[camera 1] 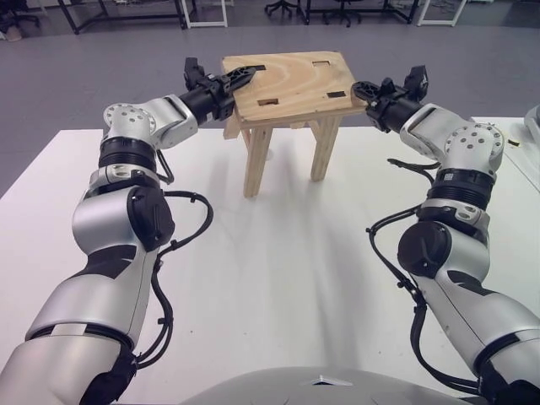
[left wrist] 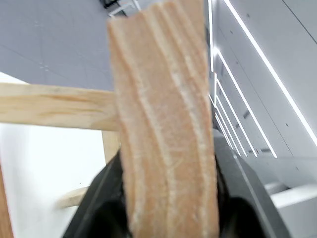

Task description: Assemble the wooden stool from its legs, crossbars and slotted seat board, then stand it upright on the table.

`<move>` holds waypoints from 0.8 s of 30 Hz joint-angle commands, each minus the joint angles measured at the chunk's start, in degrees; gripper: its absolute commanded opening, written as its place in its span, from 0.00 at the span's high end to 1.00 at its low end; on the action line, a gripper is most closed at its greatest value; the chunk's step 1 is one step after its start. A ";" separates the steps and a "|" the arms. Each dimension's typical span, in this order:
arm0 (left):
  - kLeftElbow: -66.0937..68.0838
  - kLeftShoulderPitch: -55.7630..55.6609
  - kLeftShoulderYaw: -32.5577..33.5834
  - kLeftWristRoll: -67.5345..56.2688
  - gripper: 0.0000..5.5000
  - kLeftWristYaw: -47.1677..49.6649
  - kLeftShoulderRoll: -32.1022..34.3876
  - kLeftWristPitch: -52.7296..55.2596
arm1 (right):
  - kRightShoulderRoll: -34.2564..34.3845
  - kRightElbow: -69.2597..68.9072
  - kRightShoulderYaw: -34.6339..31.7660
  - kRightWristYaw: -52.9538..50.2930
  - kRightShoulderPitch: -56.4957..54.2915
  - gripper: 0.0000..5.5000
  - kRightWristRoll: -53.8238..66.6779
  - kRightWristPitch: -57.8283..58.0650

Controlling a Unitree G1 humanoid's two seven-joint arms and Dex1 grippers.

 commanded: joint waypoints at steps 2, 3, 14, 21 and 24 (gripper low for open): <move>6.07 0.76 -3.20 9.31 0.69 16.28 -1.64 -1.43 | 3.25 5.79 -0.69 -11.64 -0.33 0.52 -1.49 -0.38; 6.22 1.29 -3.46 9.26 0.64 16.53 -2.04 -0.09 | 2.98 6.24 -0.58 -12.07 -0.54 0.48 -1.25 -0.96; -18.62 10.67 -6.52 7.59 0.30 7.20 2.83 18.99 | -2.11 12.98 -1.90 -11.97 -1.96 0.25 0.62 -6.44; -71.59 28.15 -5.92 0.65 0.30 -3.60 8.63 15.30 | -4.73 12.76 -4.33 -8.26 1.06 0.25 4.21 -3.82; -85.09 41.14 -8.88 0.75 0.30 -7.93 13.31 16.15 | -5.54 10.38 -5.20 -8.20 4.35 0.25 4.94 -1.81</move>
